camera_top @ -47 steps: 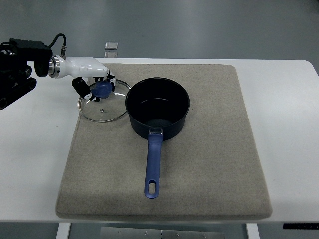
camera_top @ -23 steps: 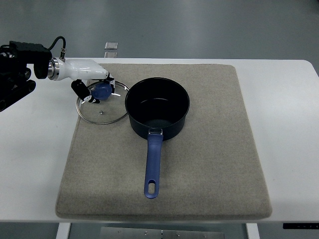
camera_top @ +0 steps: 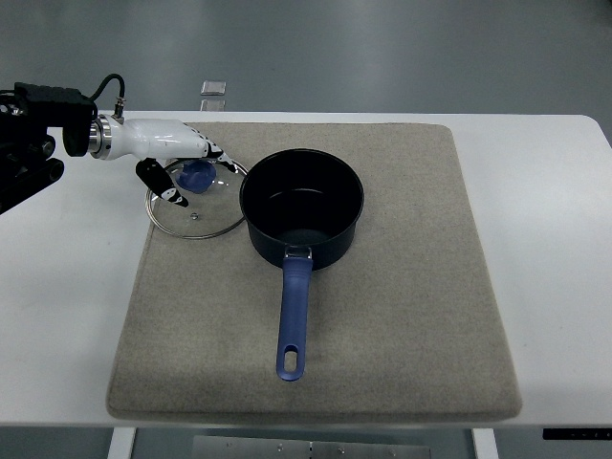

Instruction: Open pot lid and place left with left hand

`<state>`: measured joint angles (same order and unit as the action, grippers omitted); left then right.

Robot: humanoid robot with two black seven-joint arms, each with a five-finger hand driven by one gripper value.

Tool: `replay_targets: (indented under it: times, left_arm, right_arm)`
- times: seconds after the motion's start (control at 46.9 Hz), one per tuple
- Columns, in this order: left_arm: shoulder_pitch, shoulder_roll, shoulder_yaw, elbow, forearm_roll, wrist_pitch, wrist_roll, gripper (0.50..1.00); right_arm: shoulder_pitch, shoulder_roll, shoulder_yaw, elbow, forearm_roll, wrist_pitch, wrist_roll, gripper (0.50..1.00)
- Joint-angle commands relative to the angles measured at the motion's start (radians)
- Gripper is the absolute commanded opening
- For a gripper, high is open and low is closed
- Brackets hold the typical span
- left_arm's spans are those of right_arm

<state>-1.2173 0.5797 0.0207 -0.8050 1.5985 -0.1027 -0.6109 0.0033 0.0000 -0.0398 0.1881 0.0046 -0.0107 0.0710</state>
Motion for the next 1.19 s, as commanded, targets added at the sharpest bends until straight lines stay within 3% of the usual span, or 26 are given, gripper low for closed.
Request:
replay_targets:
  times: [0.0,0.491,0.597,0.661,0.875,1.003,1.173]
  left_arm:
    - [-0.007,0.012,-0.008,-0.022,-0.002,0.000,0.000,0.879]
    - [-0.060,0.014,-0.111,-0.020,-0.143,-0.005,0.000,0.879]
    - [-0.087,0.003,-0.122,-0.016,-0.310,-0.006,0.000,0.887]
    - [-0.090,0.000,-0.156,-0.010,-0.480,-0.008,0.000,0.979]
    - [-0.093,-0.031,-0.196,0.052,-0.938,-0.012,0.000,0.984]
    - [-0.091,-0.083,-0.214,0.157,-1.156,-0.009,0.000,0.977]
    - [-0.084,-0.282,-0.214,0.510,-1.293,-0.003,0.000,0.973]
  right_arm:
    - [0.000,0.000,0.000,-0.001,0.000,0.000,0.000,0.917]
    - [0.000,0.000,0.000,0.001,0.000,0.000,0.000,0.917]
    - [0.000,0.000,0.000,0.001,0.000,0.000,0.000,0.917]
    - [0.000,0.000,0.000,0.001,0.000,0.000,0.000,0.917]
    - [0.000,0.000,0.000,0.001,0.000,0.000,0.000,0.917]
    - [0.000,0.000,0.000,-0.001,0.000,0.000,0.000,0.917]
    - [0.000,0.000,0.000,0.001,0.000,0.000,0.000,0.917]
